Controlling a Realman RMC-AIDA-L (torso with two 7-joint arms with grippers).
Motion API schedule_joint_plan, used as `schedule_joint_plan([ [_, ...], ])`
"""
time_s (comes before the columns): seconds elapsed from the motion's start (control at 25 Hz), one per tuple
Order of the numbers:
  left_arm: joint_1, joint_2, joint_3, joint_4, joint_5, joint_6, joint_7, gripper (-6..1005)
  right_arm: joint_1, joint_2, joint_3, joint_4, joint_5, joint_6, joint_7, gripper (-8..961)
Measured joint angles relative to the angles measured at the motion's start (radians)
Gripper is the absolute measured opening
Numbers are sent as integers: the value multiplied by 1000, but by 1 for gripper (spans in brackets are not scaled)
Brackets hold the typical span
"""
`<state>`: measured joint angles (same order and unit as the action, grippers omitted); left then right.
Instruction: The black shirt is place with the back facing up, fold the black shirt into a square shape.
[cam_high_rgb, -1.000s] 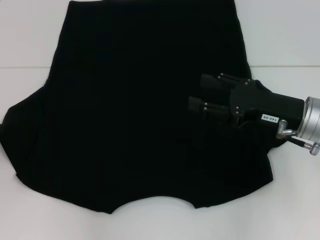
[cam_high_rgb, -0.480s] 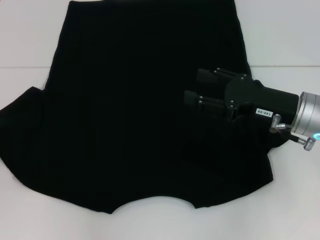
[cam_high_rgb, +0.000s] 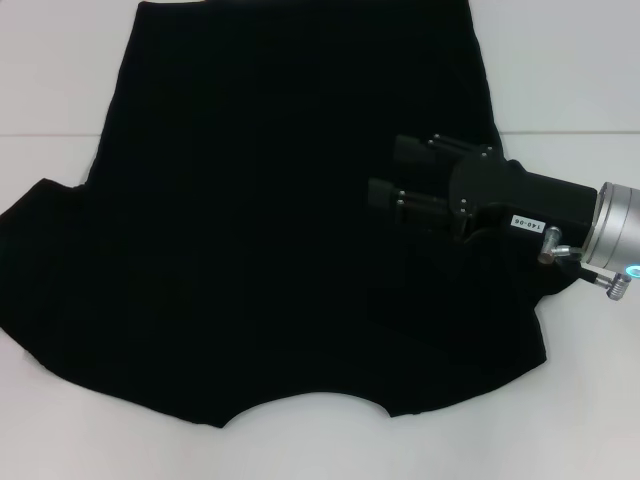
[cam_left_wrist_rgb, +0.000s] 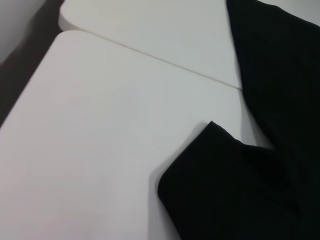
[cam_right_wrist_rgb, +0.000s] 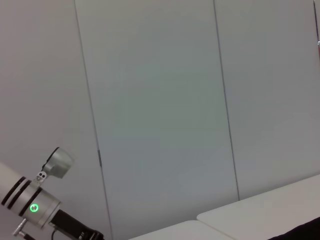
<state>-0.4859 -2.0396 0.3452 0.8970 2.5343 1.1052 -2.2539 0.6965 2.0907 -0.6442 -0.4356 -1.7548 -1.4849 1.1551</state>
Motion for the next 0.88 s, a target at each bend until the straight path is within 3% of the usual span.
schedule_joint_plan([
  [0.48, 12, -1, -14, 5, 0, 3, 2, 70, 0, 0, -3, 7, 0, 0, -3, 795],
  [0.88, -36, 3, -4, -5, -3, 5, 13, 83, -9, 0, -3, 11, 0, -7, -3, 796],
])
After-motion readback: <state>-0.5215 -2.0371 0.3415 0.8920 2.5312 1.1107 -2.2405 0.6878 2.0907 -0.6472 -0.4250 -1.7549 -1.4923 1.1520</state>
